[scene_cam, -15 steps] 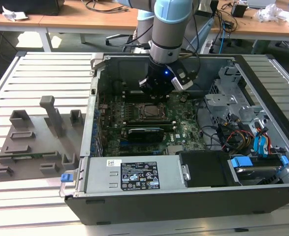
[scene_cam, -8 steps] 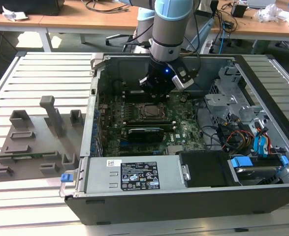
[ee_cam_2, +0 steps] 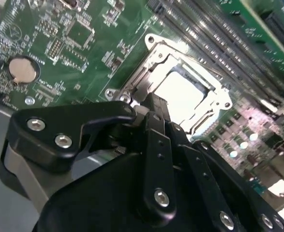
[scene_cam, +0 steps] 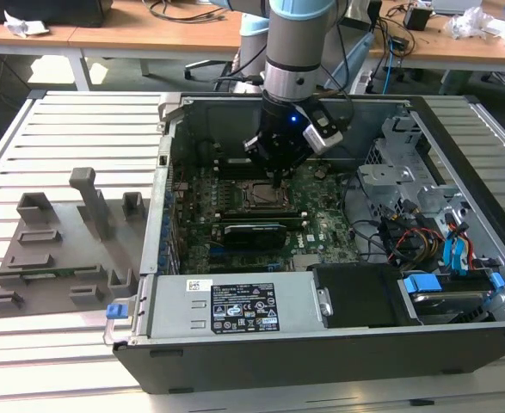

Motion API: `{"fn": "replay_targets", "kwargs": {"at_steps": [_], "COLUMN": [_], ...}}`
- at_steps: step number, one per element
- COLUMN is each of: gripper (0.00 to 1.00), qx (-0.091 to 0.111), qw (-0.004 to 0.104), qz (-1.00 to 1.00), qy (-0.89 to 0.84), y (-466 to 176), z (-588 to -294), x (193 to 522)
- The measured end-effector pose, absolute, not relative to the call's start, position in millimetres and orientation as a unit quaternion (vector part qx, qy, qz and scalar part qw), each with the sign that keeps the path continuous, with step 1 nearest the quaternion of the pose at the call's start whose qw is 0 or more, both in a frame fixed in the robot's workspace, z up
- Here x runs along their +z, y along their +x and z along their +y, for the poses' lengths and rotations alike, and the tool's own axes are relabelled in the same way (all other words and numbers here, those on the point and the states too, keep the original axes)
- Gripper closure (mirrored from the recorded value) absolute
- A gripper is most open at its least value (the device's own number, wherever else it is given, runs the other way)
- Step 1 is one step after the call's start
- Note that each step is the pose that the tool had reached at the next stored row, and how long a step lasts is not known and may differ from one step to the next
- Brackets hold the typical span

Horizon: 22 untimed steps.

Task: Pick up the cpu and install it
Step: 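Install the first cpu locking lever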

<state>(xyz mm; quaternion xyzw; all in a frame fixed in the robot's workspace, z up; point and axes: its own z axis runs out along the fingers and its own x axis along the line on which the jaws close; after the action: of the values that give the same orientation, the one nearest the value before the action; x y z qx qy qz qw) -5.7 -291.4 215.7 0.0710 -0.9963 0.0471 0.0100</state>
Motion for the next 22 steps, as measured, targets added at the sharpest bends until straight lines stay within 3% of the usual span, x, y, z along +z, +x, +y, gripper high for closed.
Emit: {"fn": "replay_targets", "kwargs": {"at_steps": [6,10,22], "gripper": [0.89,0.89,0.89], "qx": [0.047,0.047,0.047], "qw": [0.01,0.01,0.01], "qz": [-0.996,-0.996,-0.996], "qy": [0.071,0.071,0.071], "y": [-6,-6,-6], "z": [-300,-300,-300], "x": [222,246,246]}}
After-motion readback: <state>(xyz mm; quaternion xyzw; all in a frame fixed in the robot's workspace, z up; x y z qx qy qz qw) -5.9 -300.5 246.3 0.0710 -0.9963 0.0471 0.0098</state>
